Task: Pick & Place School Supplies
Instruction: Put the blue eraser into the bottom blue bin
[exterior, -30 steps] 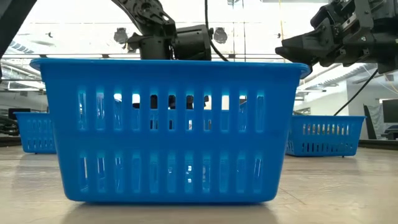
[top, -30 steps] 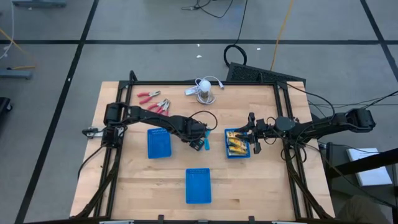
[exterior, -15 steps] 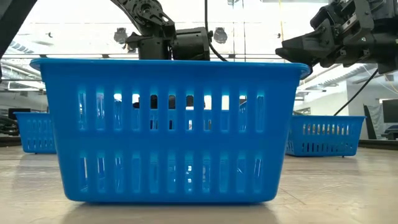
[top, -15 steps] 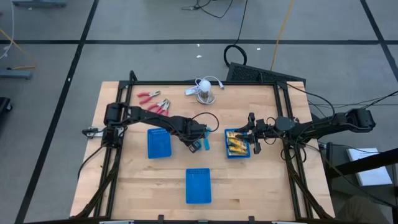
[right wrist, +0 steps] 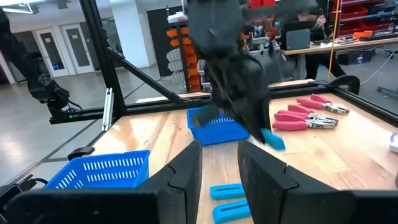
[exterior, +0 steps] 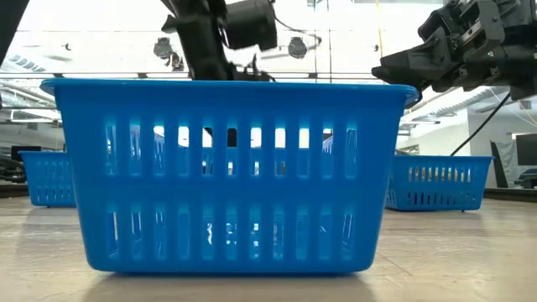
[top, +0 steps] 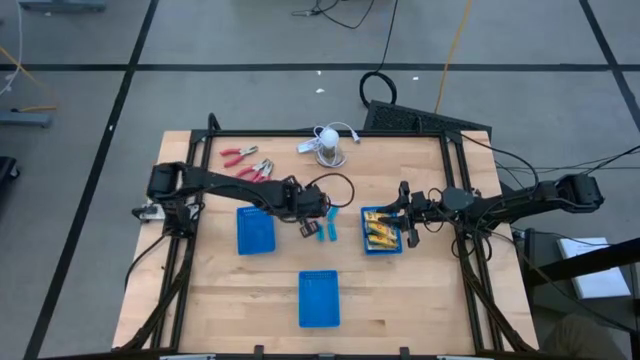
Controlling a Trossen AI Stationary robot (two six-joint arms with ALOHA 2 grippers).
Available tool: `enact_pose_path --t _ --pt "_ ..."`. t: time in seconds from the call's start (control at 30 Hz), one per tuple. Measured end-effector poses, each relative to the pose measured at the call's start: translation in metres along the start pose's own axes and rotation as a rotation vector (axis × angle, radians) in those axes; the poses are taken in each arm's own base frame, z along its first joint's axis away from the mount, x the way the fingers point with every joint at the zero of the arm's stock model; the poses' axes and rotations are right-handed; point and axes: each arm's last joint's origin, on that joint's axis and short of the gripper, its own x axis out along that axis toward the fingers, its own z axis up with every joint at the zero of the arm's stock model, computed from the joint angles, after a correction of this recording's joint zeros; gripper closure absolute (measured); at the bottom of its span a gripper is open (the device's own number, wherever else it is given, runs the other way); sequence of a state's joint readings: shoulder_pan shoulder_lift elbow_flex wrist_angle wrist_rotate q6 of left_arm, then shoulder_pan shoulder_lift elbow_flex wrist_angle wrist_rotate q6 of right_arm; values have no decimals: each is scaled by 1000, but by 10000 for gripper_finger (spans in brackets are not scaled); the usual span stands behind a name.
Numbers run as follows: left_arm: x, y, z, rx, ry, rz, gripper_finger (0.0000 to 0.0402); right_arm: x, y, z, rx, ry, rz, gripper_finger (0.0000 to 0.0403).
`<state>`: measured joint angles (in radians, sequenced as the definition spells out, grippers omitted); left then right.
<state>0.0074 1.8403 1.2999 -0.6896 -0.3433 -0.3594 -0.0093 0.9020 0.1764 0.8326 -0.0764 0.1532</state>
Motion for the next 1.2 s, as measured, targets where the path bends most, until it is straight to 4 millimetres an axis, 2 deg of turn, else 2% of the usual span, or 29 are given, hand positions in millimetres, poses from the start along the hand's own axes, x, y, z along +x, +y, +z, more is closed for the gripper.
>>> enact_pose_path --t 0.13,0.23,0.4,0.63,0.9,1.0,1.2 --pt "-34 -3 4 84 -139 23 363 0 0 0 0 3 -3 310" --pt "-52 -12 5 164 -233 8 364 0 0 -1 1 7 -6 310" --pt "-68 -36 1 370 -315 -113 371 1 -1 -2 11 11 -30 310" --pt "-84 -70 -12 491 -347 -410 362 1 -1 -3 12 19 -32 310" --pt "-86 -86 -24 436 -259 -556 371 1 -3 -2 -35 10 -83 310" --pt "-84 -98 -29 412 -232 -597 371 1 -4 1 -38 -30 -128 310" --pt "-78 -122 -45 412 -173 -635 371 1 -1 2 -11 -39 -111 310"
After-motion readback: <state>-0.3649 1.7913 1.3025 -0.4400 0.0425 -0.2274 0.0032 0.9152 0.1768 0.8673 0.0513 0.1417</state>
